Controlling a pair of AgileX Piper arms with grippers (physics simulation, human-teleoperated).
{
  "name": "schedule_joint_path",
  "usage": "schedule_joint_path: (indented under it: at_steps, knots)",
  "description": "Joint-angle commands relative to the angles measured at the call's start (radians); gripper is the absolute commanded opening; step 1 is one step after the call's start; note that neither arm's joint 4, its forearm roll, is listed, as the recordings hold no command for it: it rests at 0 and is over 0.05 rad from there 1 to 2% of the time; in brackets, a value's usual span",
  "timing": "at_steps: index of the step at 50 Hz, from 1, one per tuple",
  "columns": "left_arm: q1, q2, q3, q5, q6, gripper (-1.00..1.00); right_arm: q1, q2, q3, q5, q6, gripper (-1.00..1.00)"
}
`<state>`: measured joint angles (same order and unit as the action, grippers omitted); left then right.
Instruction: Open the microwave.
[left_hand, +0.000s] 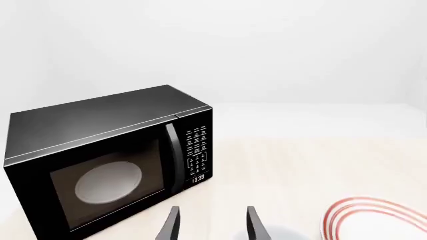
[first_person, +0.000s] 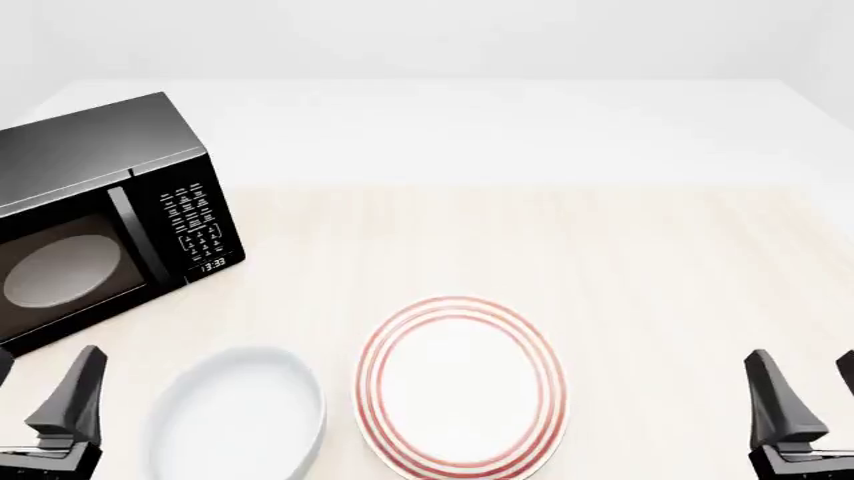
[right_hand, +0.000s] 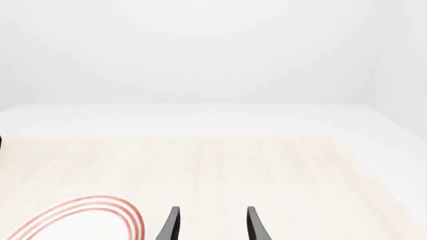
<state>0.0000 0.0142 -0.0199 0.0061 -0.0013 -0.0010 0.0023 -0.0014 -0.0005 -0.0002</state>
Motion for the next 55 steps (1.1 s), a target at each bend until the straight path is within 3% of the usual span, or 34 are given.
schedule_joint_path:
  at_steps: [1,4,6,8,9,12,13,18,20,24,25,26,46,55]
  knots:
    - [-0.001,0.025,-0.05,0.025,-0.003,1.0,-0.002,0.005,-0.003,-0.001,0.0,1.0]
    - [0.002,0.021,-0.051,0.029,-0.001,1.0,-0.002,0.004,-0.003,0.0,0.0,1.0]
    - [0.003,-0.011,0.018,-0.006,0.0,1.0,-0.002,0.003,-0.003,0.001,0.0,1.0]
    - [0.003,-0.012,0.019,-0.006,-0.001,1.0,-0.002,0.003,-0.003,0.001,-0.001,1.0]
    - [0.003,0.012,-0.045,0.034,0.001,1.0,-0.002,0.002,-0.003,0.001,0.0,1.0]
    - [-0.003,-0.009,-0.064,0.062,-0.023,1.0,-0.002,0.001,-0.003,0.002,-0.001,1.0]
    - [-0.005,-0.013,0.01,-0.002,-0.013,1.0,-0.002,0.001,-0.003,0.002,-0.001,1.0]
    - [-0.004,0.072,0.018,-0.047,-0.042,1.0,-0.002,0.001,-0.002,0.001,-0.001,1.0]
    - [-0.01,0.17,0.019,-0.111,-0.023,1.0,-0.002,0.002,-0.002,0.001,-0.001,1.0]
    - [-0.011,0.211,-0.096,-0.046,-0.019,1.0,-0.002,0.002,-0.001,0.001,-0.001,1.0]
    - [-0.01,0.212,-0.042,-0.104,-0.015,1.0,-0.002,0.002,-0.001,0.001,-0.001,1.0]
    - [-0.009,0.218,-0.044,-0.111,-0.013,1.0,-0.003,0.002,-0.001,0.0,-0.001,1.0]
    - [0.018,0.486,-0.184,-0.198,0.005,1.0,-0.003,0.013,0.0,-0.012,-0.001,1.0]
    - [0.04,0.547,-0.189,-0.232,0.021,1.0,-0.003,0.009,-0.001,-0.007,-0.001,1.0]
